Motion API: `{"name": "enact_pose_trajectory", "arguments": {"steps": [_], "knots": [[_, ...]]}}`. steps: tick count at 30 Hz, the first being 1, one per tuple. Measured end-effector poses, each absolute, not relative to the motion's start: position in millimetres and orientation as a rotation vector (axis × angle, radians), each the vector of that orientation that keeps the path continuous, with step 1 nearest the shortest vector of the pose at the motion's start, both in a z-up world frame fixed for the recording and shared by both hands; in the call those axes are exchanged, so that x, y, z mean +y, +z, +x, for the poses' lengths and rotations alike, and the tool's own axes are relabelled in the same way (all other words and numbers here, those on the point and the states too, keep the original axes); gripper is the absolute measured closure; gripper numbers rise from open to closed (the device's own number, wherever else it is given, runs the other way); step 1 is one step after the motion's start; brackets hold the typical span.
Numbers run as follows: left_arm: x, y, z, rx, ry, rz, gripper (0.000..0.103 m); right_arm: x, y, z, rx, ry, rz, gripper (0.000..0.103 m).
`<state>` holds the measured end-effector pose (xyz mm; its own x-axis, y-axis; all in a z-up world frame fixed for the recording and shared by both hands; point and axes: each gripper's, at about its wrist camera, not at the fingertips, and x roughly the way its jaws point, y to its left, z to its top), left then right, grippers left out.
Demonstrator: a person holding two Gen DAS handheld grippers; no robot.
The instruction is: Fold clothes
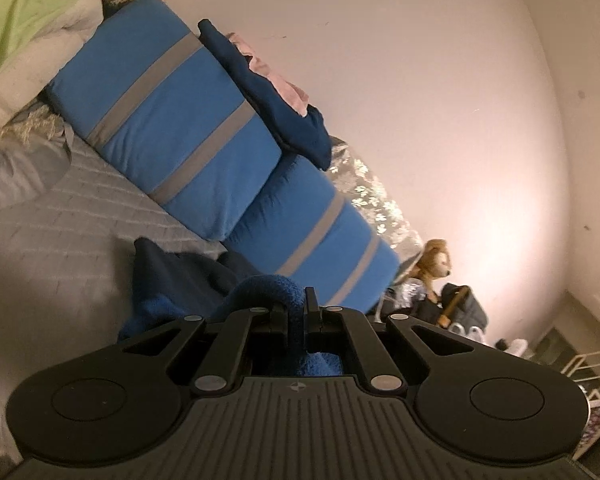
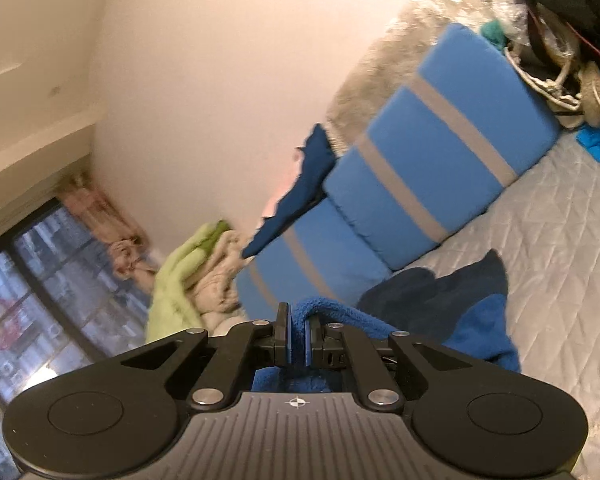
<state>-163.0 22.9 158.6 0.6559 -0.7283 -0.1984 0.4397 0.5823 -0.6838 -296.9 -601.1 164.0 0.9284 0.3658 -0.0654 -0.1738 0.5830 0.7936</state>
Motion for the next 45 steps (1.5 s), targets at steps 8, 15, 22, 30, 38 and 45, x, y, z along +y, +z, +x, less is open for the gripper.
{"name": "enact_pose_trajectory", "arguments": {"steps": [8,15,22,30,38,45], "knots": [[1,173,-112,0.517,-0.669,-0.591,0.097,-611,164,-244,0.25,0.223,0.915,0.095],[-10,158,-60,0.586,-0.62,-0.647,0.096,-623,153,-198,0.282,0.165,0.932,0.095],[-24,140,-10,0.658,-0.554,-0.64,0.096,-629,134,-148,0.322,0.113,0.928,0.095],[-37,108,46,0.757,-0.491,-0.69,0.096,-640,100,-89,0.396,0.046,0.94,0.095],[-47,63,100,0.883,-0.413,-0.77,0.095,-649,52,-28,0.485,-0.036,0.968,0.095],[-49,21,129,0.974,-0.317,-0.954,0.093,-650,13,17,0.546,-0.102,0.98,0.094]]}}
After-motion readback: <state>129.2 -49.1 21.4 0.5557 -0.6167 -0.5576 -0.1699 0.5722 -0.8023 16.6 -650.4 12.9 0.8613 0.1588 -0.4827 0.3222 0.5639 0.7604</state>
